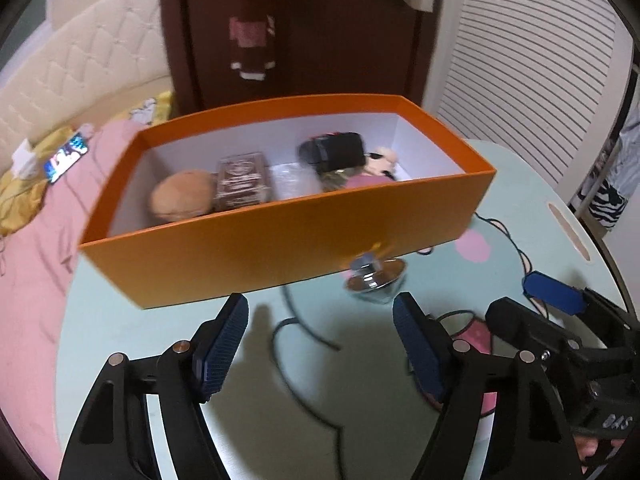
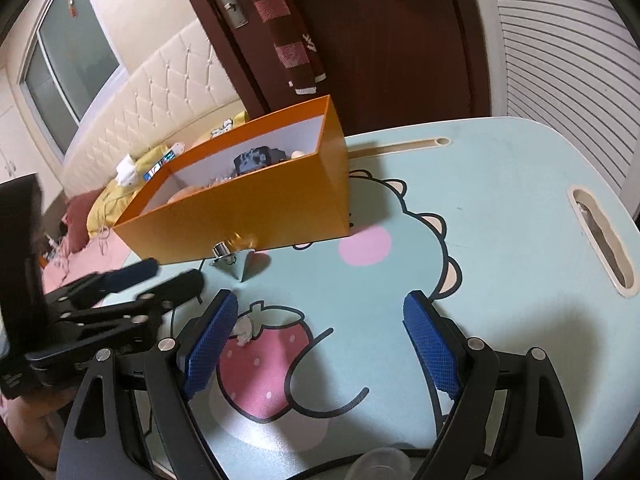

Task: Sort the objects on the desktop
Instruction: 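Grasp the silver metal cup with the left gripper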

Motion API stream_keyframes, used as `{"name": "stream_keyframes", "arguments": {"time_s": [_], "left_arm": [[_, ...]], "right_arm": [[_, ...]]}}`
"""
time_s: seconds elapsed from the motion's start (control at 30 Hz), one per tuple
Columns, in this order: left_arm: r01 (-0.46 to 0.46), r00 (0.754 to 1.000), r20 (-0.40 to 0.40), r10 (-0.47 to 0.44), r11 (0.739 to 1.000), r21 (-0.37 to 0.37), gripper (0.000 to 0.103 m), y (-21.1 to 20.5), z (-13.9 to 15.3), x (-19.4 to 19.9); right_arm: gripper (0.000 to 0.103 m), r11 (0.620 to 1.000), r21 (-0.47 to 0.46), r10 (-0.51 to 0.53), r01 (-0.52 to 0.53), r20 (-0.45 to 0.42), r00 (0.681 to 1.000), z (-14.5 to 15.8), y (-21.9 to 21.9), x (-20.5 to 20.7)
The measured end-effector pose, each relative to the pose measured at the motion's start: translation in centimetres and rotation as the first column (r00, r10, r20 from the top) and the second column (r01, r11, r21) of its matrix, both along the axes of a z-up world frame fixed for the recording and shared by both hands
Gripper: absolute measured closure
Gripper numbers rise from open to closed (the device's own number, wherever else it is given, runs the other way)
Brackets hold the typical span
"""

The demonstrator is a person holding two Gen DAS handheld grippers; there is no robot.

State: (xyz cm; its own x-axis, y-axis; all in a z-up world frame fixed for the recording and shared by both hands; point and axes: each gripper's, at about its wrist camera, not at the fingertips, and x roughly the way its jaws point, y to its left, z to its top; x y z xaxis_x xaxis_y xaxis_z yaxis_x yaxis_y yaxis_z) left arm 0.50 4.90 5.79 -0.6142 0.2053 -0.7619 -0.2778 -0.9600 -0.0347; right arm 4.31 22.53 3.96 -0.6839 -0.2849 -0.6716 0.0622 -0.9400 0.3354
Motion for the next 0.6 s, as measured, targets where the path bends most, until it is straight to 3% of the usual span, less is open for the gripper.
{"name": "stream_keyframes", "arguments": {"time_s": [0.2, 0.27, 0.3, 0.33, 0.47, 0.6], "left_arm": [[0.028, 0.999, 0.027, -0.028, 0.999, 0.016, 0.031, 1.4, -0.3, -1.6], [0.028, 0.998, 0.048, -0.029, 0.999, 0.036, 0.042, 1.5, -0.6, -2.2], [0.034, 0.998, 0.053, -0.036, 0.999, 0.039, 0.066, 1.6, -0.7, -2.2], [0.042, 0.998, 0.048, -0.043, 0.999, 0.030, 0.074, 1.7, -0.7, -2.1], [0.033, 0.998, 0.046, -0.036, 0.998, 0.062, 0.074, 0.7, -0.7, -0.8], [-0.044, 0.998, 0.043, 0.040, 0.995, 0.094, 0.074, -2.4, -0.4, 0.6]], "right_arm": [[0.018, 0.999, -0.029, -0.037, 0.037, -0.004, 0.999, 0.0, 0.5, -0.1], [0.018, 0.998, -0.054, -0.044, 0.044, -0.007, 0.999, 0.0, 0.9, 0.0], [0.018, 0.998, -0.057, -0.042, 0.041, -0.008, 0.999, 0.0, 0.9, 0.0], [0.018, 0.998, -0.051, -0.037, 0.036, -0.008, 0.999, 0.0, 0.7, 0.0], [0.018, 0.999, -0.033, -0.022, 0.022, -0.009, 1.000, 0.0, 0.3, 0.0], [0.018, 0.999, -0.036, -0.024, 0.023, -0.010, 1.000, 0.0, 0.4, 0.0]]}}
